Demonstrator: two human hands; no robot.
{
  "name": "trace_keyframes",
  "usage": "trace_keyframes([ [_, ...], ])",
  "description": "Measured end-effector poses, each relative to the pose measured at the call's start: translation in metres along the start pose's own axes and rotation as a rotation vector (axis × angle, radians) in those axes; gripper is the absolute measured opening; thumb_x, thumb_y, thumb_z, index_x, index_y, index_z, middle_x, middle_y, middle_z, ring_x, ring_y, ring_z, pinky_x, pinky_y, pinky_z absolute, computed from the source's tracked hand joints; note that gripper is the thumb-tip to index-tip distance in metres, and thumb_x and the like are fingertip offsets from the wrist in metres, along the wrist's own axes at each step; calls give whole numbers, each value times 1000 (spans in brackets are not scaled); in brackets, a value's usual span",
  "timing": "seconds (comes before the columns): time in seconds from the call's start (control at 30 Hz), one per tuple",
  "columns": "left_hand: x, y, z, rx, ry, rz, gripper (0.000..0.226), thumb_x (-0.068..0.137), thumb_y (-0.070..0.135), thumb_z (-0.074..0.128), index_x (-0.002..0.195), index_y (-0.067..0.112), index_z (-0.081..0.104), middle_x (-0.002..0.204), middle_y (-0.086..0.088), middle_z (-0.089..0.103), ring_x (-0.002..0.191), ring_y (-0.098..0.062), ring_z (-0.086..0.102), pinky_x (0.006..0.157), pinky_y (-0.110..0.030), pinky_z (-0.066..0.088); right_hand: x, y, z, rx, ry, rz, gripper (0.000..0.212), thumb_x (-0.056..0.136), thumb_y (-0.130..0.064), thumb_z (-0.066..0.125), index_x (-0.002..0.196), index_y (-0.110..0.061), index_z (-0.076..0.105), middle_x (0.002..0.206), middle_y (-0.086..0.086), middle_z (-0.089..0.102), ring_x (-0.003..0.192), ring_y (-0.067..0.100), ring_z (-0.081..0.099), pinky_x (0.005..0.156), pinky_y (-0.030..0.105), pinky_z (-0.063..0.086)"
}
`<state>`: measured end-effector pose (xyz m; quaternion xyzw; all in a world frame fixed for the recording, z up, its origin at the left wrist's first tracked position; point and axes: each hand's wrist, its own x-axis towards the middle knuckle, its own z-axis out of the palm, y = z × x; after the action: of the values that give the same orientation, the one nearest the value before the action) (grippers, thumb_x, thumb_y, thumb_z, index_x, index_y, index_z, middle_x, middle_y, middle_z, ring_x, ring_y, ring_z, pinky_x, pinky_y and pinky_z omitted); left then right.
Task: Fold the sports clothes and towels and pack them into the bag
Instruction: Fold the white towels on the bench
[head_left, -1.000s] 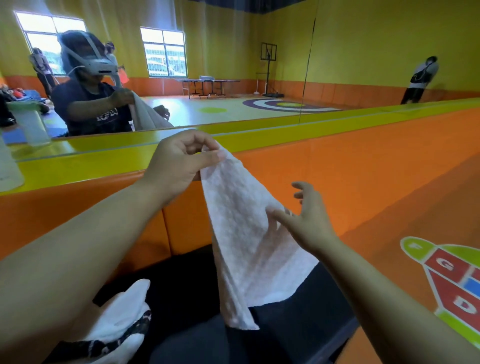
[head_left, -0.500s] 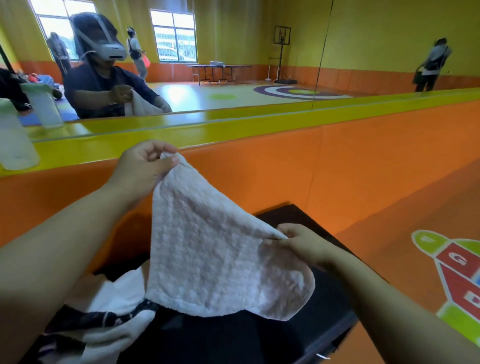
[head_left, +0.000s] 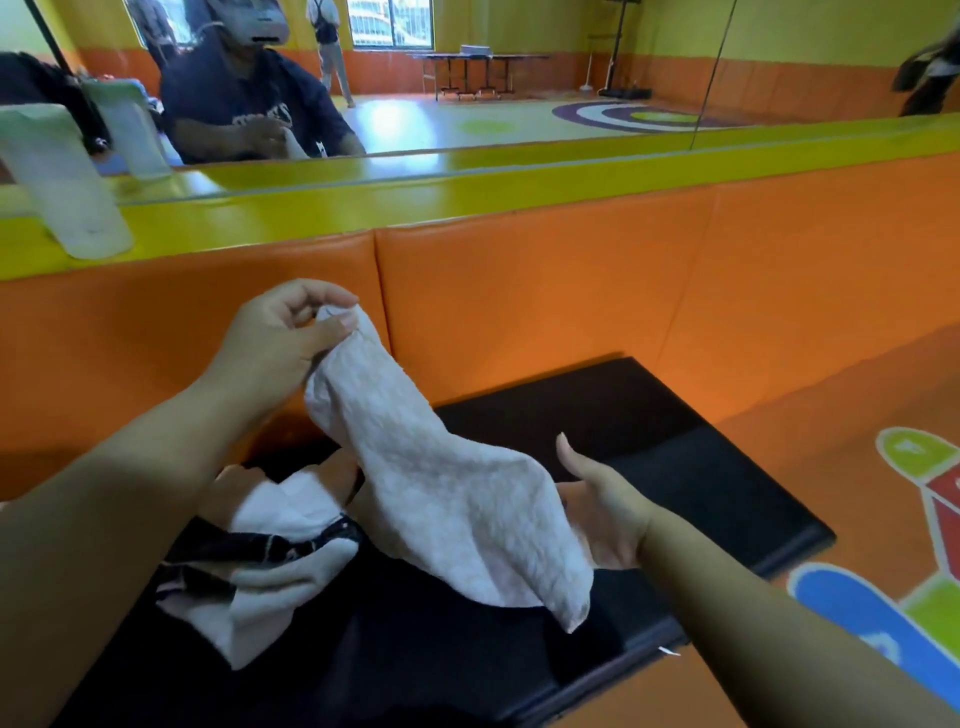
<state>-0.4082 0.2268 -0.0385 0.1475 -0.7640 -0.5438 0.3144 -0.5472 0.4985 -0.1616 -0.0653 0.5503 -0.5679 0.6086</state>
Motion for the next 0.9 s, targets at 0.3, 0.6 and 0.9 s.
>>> trace_keyframes([
  [0.3,-3,-6,-23,35,41,5,20,87,7,64,84,27,67,80,10,68,76,-5,61,70,-25,47,-15,-39,4,-186,518,-403,31,84,6,60,106,-14,67,100,15,68,87,31,69,68,37,57],
  [0.6,4,-1,-35,11,120,-2,23,81,3,69,86,25,65,91,-8,68,81,-18,60,66,-24,52,-64,-93,4,-12,611,-794,20,73,5,71,85,-11,69,69,4,66,63,16,64,55,23,54],
  [0.9,12,20,-39,24,97,36,29,76,-1,73,86,25,65,69,5,68,68,-10,60,57,-16,51,-105,-106,9,-188,500,-614,38,78,7,65,113,-8,65,110,26,64,94,35,64,75,37,54],
])
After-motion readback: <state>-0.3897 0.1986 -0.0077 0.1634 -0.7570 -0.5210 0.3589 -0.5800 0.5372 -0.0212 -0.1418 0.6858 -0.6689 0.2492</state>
